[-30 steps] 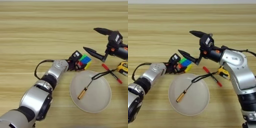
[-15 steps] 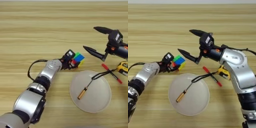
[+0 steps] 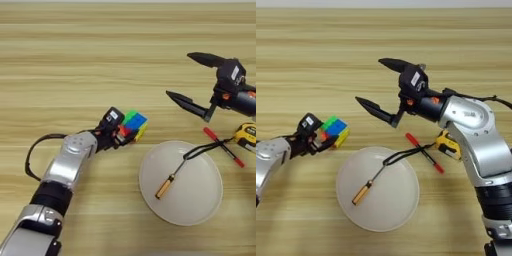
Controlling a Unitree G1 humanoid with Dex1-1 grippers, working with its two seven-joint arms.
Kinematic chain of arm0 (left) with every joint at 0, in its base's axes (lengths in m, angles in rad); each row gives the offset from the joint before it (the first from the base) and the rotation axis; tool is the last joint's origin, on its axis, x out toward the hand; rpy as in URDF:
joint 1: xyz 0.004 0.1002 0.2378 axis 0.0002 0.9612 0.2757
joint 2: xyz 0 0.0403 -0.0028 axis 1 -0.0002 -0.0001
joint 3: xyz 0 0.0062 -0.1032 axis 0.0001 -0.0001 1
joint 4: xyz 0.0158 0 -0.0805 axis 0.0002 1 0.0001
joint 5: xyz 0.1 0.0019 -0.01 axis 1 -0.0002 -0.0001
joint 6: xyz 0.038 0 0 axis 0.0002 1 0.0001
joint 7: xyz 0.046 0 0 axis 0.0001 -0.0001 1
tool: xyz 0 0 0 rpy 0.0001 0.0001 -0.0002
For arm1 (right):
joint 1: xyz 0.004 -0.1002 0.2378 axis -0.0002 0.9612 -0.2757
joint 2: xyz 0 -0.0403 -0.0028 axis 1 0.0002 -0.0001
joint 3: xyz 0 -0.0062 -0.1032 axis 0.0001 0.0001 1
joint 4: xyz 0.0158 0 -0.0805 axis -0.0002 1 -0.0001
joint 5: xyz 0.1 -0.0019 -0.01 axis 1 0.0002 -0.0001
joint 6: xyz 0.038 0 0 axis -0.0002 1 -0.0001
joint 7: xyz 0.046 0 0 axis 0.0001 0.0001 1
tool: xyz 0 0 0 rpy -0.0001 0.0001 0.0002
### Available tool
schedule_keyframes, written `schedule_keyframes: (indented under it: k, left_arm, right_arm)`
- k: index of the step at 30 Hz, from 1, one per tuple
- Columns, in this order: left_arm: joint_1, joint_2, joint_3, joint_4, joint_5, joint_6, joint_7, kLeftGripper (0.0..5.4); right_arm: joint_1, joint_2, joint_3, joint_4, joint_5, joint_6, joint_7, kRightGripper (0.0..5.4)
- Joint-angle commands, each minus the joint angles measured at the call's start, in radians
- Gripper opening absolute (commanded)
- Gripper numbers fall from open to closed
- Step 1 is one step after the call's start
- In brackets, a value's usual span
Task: Move the objects on the table
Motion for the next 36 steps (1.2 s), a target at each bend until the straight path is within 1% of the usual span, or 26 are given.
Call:
schedule_keyframes:
  k: [1,6,11,18,25,31,36]
  left_arm:
    - [0.052,0.031,0.004,-0.092,-0.021,0.049,-0.016,3.25]
    - [0.106,0.059,0.006,-0.179,-0.036,0.090,-0.027,3.25]
    - [0.165,0.101,0.002,-0.267,-0.051,0.123,-0.051,3.25]
    - [0.226,0.145,-0.001,-0.337,-0.060,0.153,-0.072,3.25]
    - [0.287,0.166,0.001,-0.408,-0.075,0.181,-0.071,3.25]
    - [0.319,0.175,0.001,-0.456,-0.091,0.204,-0.062,3.25]
    - [0.329,0.172,-0.002,-0.474,-0.095,0.215,-0.058,3.25]
  right_arm:
    - [-0.022,0.000,-0.004,-0.013,-0.002,0.011,-0.010,5.40]
    - [-0.026,0.003,0.003,-0.014,-0.005,0.012,-0.021,5.40]
    - [-0.031,0.009,0.008,-0.015,-0.007,0.013,-0.029,5.40]
    - [-0.037,0.010,0.012,-0.018,-0.008,0.015,-0.037,5.40]
    - [-0.040,0.005,0.010,-0.023,-0.006,0.017,-0.039,5.40]
    - [-0.040,0.003,0.009,-0.027,-0.005,0.019,-0.040,5.40]
    - [-0.041,0.002,0.007,-0.027,-0.005,0.019,-0.039,5.40]
